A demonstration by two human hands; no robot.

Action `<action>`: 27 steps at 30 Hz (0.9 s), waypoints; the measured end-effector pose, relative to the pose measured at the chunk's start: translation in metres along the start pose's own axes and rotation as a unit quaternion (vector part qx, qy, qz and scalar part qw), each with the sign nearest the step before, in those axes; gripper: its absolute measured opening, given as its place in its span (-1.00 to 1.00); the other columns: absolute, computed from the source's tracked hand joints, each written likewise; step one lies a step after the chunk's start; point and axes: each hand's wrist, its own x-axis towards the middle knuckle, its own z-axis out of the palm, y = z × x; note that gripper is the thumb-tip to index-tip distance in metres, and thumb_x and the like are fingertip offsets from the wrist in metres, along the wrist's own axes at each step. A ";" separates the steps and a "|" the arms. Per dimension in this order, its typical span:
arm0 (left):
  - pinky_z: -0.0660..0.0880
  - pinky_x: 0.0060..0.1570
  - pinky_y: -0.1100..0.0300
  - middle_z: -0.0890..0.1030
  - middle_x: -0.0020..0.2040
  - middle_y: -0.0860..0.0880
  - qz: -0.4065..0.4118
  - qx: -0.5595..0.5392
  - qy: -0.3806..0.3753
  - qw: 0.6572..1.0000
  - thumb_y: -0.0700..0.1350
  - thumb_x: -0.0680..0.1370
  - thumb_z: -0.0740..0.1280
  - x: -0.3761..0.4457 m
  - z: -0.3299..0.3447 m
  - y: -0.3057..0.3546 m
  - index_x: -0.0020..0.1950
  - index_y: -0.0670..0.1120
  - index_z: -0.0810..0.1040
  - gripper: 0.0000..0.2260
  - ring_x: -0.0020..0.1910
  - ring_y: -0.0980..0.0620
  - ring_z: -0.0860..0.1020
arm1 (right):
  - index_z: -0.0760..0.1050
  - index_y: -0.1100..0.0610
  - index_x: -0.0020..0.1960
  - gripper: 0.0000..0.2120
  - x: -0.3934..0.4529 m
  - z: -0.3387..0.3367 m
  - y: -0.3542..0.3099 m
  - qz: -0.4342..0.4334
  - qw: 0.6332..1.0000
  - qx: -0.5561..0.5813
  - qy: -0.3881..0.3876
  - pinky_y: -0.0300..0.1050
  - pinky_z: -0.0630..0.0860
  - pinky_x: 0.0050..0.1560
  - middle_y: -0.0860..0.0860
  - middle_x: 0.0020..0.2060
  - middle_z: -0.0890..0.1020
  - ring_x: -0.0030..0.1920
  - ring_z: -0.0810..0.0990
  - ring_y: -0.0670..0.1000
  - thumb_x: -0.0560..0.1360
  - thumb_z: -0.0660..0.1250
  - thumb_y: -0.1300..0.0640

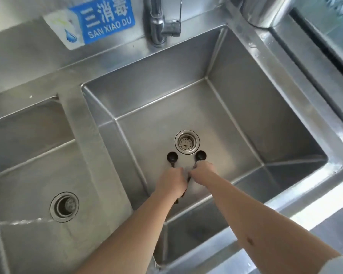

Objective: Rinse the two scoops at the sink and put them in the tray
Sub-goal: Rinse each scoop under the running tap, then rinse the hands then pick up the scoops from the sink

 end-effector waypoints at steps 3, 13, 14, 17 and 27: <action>0.53 -0.17 0.01 0.62 -0.06 -0.11 0.070 0.024 0.074 0.995 -0.06 0.53 0.14 -0.038 -0.045 -0.013 0.03 -0.08 0.53 -0.79 -0.05 -0.17 0.60 | 0.52 0.13 0.14 -0.75 -0.050 -0.001 -0.031 -0.071 0.996 0.026 0.044 -0.11 0.49 -0.12 0.13 -0.03 0.63 0.00 0.62 0.17 0.51 0.25 0.07; 0.42 0.30 0.00 0.38 0.44 -0.11 0.034 0.050 0.238 0.969 0.05 0.53 0.26 -0.190 -0.149 -0.156 0.46 -0.02 0.33 -0.49 0.41 -0.12 0.38 | 0.24 -0.07 0.47 -0.44 -0.190 0.051 -0.162 -0.351 0.916 -0.128 0.147 0.08 0.28 0.40 -0.03 0.55 0.23 0.52 0.21 0.05 0.50 0.21 -0.12; 0.40 0.32 -0.02 0.37 0.45 -0.10 0.006 0.045 0.239 0.970 0.06 0.54 0.24 -0.203 -0.156 -0.175 0.48 -0.02 0.30 -0.49 0.42 -0.12 0.36 | 0.26 -0.08 0.46 -0.45 -0.200 0.062 -0.179 -0.372 0.907 -0.139 0.142 0.07 0.29 0.39 -0.04 0.55 0.24 0.51 0.22 0.05 0.50 0.19 -0.14; 0.34 0.36 -0.03 0.33 0.48 -0.10 -0.071 0.015 0.250 0.965 0.04 0.56 0.23 -0.236 -0.174 -0.227 0.49 -0.03 0.26 -0.49 0.47 -0.11 0.27 | 0.30 -0.04 0.44 -0.48 -0.226 0.099 -0.230 -0.420 0.881 -0.177 0.125 0.03 0.29 0.38 -0.02 0.52 0.30 0.48 0.26 0.08 0.51 0.19 -0.16; 0.41 0.27 -0.10 0.37 0.40 -0.09 -0.070 0.005 0.266 0.961 -0.02 0.51 0.26 -0.281 -0.210 -0.315 0.46 -0.06 0.24 -0.47 0.42 -0.13 0.31 | 0.39 0.00 0.34 -0.59 -0.270 0.174 -0.342 -0.410 0.877 -0.224 0.116 0.03 0.43 0.18 -0.05 0.37 0.46 0.34 0.42 0.10 0.49 0.22 0.04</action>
